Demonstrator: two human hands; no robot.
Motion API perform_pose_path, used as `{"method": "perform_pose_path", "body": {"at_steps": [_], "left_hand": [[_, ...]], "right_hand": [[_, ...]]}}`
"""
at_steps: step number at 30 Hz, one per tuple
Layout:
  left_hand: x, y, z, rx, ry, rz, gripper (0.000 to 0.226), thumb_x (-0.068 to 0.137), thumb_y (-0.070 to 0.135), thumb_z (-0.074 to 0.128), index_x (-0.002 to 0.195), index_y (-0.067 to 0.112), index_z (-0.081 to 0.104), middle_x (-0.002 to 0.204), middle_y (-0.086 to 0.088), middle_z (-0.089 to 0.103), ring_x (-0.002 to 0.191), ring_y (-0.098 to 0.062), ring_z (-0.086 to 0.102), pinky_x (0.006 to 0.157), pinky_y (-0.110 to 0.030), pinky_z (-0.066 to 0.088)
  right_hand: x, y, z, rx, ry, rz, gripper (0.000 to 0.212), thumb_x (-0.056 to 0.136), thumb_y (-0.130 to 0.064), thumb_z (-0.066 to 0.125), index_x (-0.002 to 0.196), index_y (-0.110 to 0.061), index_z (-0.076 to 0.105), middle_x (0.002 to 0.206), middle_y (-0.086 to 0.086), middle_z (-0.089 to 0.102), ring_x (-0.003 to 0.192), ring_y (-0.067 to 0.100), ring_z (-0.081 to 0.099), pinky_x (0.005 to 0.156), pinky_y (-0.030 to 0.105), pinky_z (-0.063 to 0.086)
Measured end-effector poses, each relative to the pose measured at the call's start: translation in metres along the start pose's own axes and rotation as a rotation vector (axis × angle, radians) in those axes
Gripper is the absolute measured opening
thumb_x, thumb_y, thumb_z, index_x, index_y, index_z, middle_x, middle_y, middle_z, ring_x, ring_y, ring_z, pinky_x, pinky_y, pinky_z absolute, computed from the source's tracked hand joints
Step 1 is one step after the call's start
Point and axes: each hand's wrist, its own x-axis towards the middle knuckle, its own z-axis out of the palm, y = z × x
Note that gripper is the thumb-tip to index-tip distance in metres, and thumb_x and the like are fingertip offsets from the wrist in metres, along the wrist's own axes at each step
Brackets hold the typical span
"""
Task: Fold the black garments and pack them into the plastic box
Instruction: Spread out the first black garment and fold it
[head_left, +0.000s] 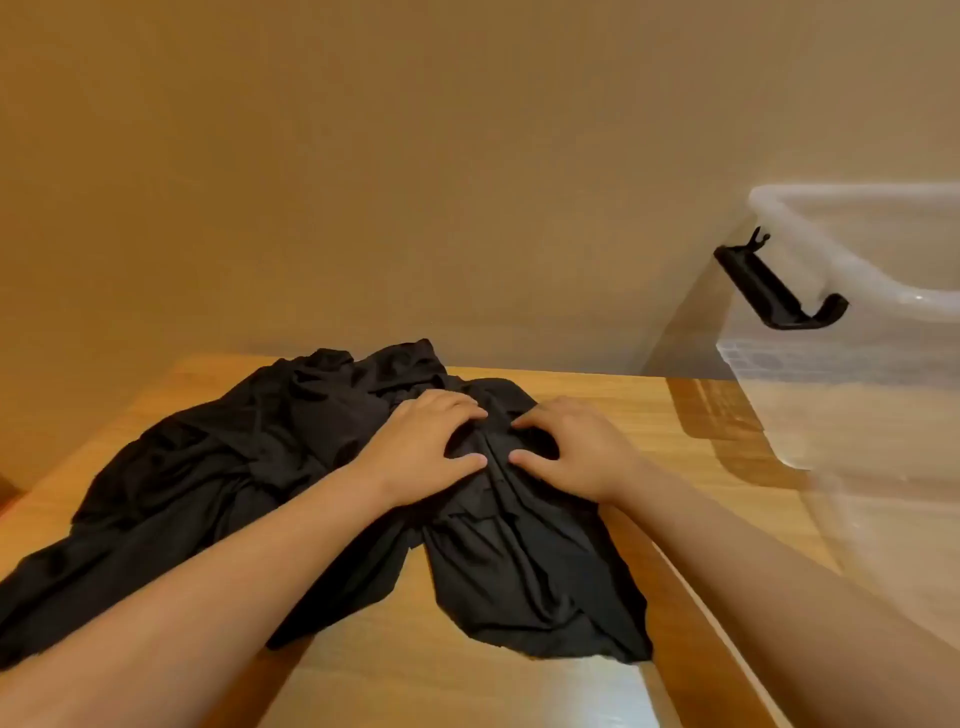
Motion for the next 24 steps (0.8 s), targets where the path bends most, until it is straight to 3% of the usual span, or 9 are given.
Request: {"method": "perform_pose_path", "body": {"at_steps": [5,9,13,15,18,24], "left_hand": [[-0.006,0.013,0.004,-0.024,-0.095,0.026,0.052,0.087,0.047,0.066,0.135,0.032,0.053,0.131,0.015,0.055,0.124,-0.006,0.044,0.109,-0.031,0.029],[-0.008,0.027,-0.007,-0.037,-0.058,0.02,0.004,0.087,0.03,0.069,0.088,0.03,0.064,0.096,0.008,0.065,0.095,-0.01,0.051,0.087,-0.03,0.036],[-0.008,0.032,-0.033,-0.17,-0.016,0.008,0.011,0.086,0.024,0.069,0.08,0.021,0.06,0.088,0.004,0.065,0.086,-0.015,0.06,0.08,-0.033,0.047],[-0.008,0.035,-0.051,-0.24,-0.002,-0.02,0.018,0.089,0.022,0.066,0.079,0.018,0.052,0.082,0.001,0.06,0.076,-0.019,0.056,0.071,-0.031,0.043],[-0.006,0.043,-0.079,-0.322,0.032,-0.046,0.028,0.091,0.018,0.065,0.075,0.019,0.042,0.071,0.004,0.046,0.063,-0.013,0.039,0.06,-0.026,0.032],[0.001,0.063,-0.138,-0.467,0.19,-0.033,0.023,0.091,0.016,0.065,0.079,0.018,0.046,0.07,0.003,0.042,0.06,-0.01,0.036,0.057,-0.021,0.031]], "right_hand": [[-0.023,0.002,0.004,0.009,-0.009,0.045,0.033,0.092,-0.033,0.06,0.124,-0.023,0.061,0.124,-0.004,0.058,0.119,0.015,0.048,0.098,0.031,0.042],[-0.037,-0.003,-0.002,0.004,0.067,0.092,0.01,0.094,-0.024,0.058,0.102,-0.021,0.063,0.104,-0.004,0.06,0.105,0.017,0.051,0.084,0.032,0.046],[-0.04,-0.015,-0.026,0.116,0.162,0.138,0.009,0.096,-0.022,0.056,0.101,-0.02,0.063,0.102,-0.002,0.064,0.097,0.018,0.058,0.08,0.034,0.05],[-0.037,-0.02,-0.044,0.192,0.23,0.164,0.011,0.097,-0.022,0.055,0.103,-0.018,0.063,0.104,0.001,0.067,0.096,0.021,0.061,0.079,0.039,0.052],[-0.031,-0.029,-0.073,0.264,0.305,0.171,0.015,0.099,-0.022,0.052,0.107,-0.013,0.062,0.105,0.006,0.067,0.098,0.023,0.061,0.083,0.041,0.051],[-0.016,-0.037,-0.135,0.409,0.466,0.127,0.018,0.099,-0.02,0.053,0.107,-0.01,0.065,0.102,0.007,0.068,0.095,0.021,0.064,0.086,0.044,0.054]]}}
